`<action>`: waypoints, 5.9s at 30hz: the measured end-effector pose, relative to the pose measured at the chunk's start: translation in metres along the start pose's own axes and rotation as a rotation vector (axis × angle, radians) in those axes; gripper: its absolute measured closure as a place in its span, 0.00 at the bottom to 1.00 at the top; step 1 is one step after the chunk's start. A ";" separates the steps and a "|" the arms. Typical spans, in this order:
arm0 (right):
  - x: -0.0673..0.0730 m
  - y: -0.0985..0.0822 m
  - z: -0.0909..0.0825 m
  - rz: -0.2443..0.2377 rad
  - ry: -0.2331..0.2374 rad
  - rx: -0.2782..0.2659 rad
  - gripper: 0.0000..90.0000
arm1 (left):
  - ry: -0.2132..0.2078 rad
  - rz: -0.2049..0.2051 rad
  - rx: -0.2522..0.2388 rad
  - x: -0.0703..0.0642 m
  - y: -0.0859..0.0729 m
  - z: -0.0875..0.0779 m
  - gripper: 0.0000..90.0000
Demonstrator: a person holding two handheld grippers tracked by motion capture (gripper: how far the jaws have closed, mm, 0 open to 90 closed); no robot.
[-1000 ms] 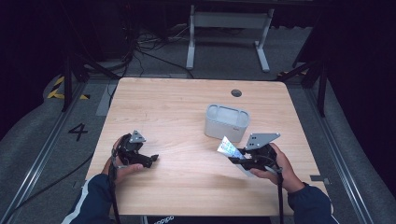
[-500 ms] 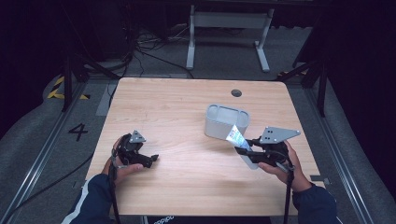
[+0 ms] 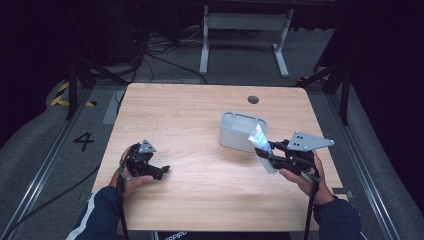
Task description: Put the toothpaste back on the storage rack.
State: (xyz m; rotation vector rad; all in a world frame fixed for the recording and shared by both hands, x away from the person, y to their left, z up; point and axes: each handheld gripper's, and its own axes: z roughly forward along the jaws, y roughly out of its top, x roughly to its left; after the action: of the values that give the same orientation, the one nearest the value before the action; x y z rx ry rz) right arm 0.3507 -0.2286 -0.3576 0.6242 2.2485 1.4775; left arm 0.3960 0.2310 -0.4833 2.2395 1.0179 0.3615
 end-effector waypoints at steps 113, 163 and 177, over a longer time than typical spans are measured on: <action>-0.080 0.034 0.102 0.087 -0.085 -0.083 0.73 | 0.000 0.002 0.001 0.000 0.000 0.000 0.01; -0.082 0.025 0.098 0.041 -0.084 0.134 0.70 | 0.000 0.003 0.000 0.000 0.000 0.000 0.01; -0.078 0.012 0.098 0.034 -0.076 0.176 0.69 | 0.000 0.003 0.000 0.000 0.000 0.000 0.01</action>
State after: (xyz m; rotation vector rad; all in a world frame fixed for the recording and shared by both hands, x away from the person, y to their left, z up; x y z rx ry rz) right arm 0.4701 -0.1933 -0.3779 0.7614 2.3357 1.2579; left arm 0.3956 0.2312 -0.4832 2.2411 1.0149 0.3621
